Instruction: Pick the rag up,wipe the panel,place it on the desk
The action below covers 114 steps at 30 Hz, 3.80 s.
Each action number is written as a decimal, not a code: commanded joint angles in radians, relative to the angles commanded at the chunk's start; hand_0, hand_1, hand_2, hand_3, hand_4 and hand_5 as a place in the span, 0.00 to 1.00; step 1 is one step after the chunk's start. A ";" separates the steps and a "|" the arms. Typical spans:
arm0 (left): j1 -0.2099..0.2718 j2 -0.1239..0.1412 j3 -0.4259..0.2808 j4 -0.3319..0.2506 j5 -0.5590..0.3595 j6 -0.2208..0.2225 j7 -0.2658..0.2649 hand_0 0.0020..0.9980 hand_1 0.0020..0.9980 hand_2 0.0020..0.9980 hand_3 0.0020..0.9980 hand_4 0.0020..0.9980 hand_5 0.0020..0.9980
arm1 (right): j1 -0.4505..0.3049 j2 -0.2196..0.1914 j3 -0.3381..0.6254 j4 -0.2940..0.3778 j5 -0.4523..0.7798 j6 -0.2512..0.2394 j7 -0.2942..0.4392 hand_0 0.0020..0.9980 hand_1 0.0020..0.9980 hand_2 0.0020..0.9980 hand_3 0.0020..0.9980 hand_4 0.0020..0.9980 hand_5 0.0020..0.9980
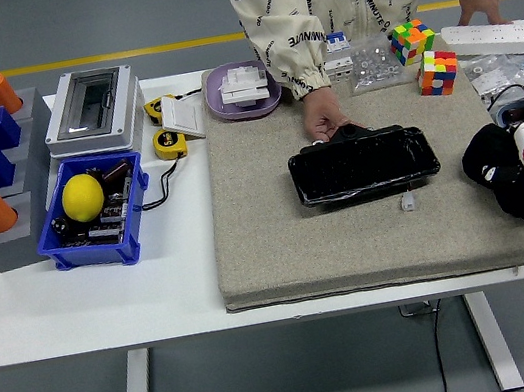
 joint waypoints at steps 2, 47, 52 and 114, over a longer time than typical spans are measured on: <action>-0.001 0.000 -0.001 -0.001 0.001 0.000 0.000 0.65 0.66 0.70 0.58 0.68 0.44 | -0.008 -0.004 0.003 0.020 0.006 0.003 -0.012 0.41 0.49 0.54 0.51 0.70 0.18; -0.006 0.002 -0.020 0.000 0.010 0.000 0.000 0.65 0.66 0.69 0.58 0.67 0.43 | -0.049 0.007 0.006 0.093 0.026 0.056 -0.035 0.41 0.49 0.54 0.51 0.70 0.18; -0.005 0.003 -0.021 0.000 0.010 0.000 0.000 0.65 0.66 0.69 0.58 0.67 0.43 | -0.049 0.005 0.009 0.099 0.020 0.069 -0.029 0.41 0.49 0.54 0.51 0.70 0.18; -0.002 0.005 -0.020 0.000 0.010 -0.001 0.000 0.65 0.66 0.69 0.58 0.67 0.43 | -0.051 0.005 0.026 0.083 0.006 0.196 0.019 0.41 0.49 0.54 0.51 0.70 0.18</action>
